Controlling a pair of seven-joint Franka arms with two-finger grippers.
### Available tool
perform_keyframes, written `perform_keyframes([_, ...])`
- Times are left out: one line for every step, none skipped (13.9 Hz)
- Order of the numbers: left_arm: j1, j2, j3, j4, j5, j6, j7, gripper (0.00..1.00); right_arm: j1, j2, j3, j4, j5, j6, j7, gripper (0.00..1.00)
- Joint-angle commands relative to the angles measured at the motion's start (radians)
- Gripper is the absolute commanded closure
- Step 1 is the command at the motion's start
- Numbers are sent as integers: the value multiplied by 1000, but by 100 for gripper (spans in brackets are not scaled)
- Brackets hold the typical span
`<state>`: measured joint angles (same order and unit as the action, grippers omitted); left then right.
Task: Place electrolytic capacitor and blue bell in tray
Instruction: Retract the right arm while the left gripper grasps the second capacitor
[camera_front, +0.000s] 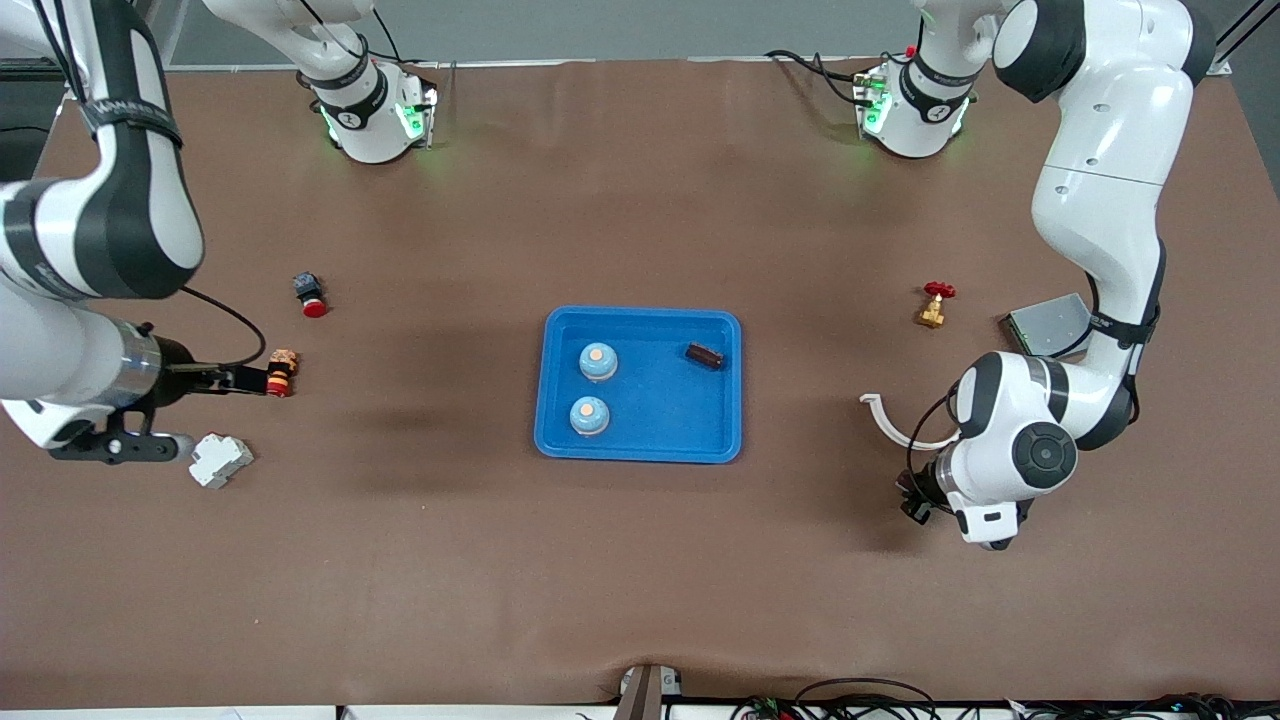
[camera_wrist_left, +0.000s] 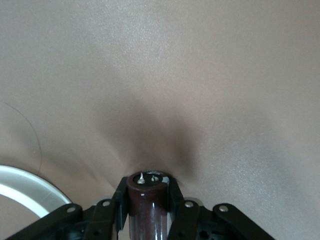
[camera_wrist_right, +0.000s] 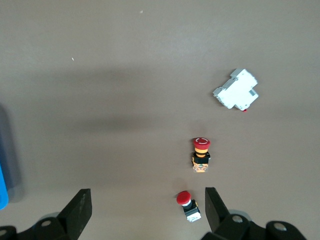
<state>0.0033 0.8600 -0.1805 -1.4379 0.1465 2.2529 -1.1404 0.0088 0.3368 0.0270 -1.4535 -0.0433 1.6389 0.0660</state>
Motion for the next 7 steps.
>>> perform_keyframes([9,-32,-1,-4,33,-38,-25,100,-20,-114,14,-53,11,1,-32,0])
perform_keyframes([6,-42,-1,-1,31,-55,-24,100,-29,-133,13,-54,8,-1,-54,0])
perform_keyframes([4,-55,-2,0,24,-65,-25,100,-47,-145,13,-54,8,-1,-67,0])
perform_keyframes([1,-71,-7,1,22,-81,-28,100,-55,-153,13,-54,8,-2,-78,0])
perform_keyframes([-2,-93,-11,1,19,-104,-33,100,-62,-160,13,-54,8,-8,-84,0])
perform_keyframes([-5,-113,-16,1,16,-136,-35,100,-69,-173,13,-54,5,-10,-91,0])
perform_keyframes([-6,-133,-26,7,15,-171,-42,100,-70,-180,13,-54,2,-14,-91,0])
